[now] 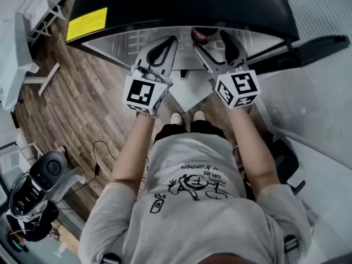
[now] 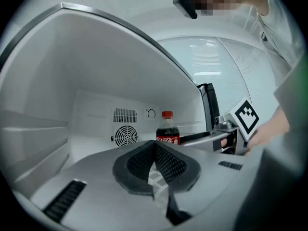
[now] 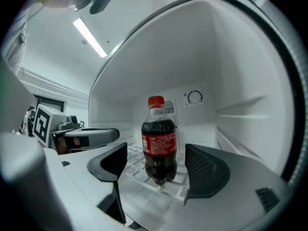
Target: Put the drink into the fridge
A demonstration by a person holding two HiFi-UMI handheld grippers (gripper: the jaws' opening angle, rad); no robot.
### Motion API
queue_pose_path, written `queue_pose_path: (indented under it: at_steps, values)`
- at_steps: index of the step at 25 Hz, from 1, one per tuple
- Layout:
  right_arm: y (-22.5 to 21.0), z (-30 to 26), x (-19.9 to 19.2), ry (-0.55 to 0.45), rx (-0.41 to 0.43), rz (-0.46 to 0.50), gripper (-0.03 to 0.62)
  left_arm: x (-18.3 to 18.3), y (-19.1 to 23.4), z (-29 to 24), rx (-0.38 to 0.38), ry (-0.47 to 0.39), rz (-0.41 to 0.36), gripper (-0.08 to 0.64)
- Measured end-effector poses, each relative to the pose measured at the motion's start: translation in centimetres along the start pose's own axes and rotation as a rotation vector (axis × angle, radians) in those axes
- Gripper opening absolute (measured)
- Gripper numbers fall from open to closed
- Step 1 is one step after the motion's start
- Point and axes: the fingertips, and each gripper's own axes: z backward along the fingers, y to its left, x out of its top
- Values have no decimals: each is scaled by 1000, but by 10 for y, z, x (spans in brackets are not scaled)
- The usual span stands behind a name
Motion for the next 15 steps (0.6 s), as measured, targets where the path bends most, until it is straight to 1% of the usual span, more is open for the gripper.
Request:
queue_pose_path:
  at_steps: [2, 3, 5, 7, 11, 12, 15]
  values:
    - [3, 25, 5, -10, 4, 15, 370, 4, -21, 8, -19, 5, 11, 3]
    - [7, 28, 8, -12, 14, 18, 370, 5, -22, 11, -31, 7, 19, 2]
    - [16, 17, 16, -9, 36, 19, 370, 6, -10, 13, -59, 8, 29, 2]
    - [24, 10, 22, -5, 50, 16, 368, 9, -4, 14, -82, 2, 27, 2]
    - [40, 27, 32, -6, 82, 3, 365, 22, -19, 26, -106, -20, 46, 2]
    - [44, 32, 35, -8, 93, -1, 353, 27, -23, 29, -110, -30, 54, 2]
    - [59, 46, 43, -16, 134, -7, 268, 39, -33, 39, -110, -44, 67, 2]
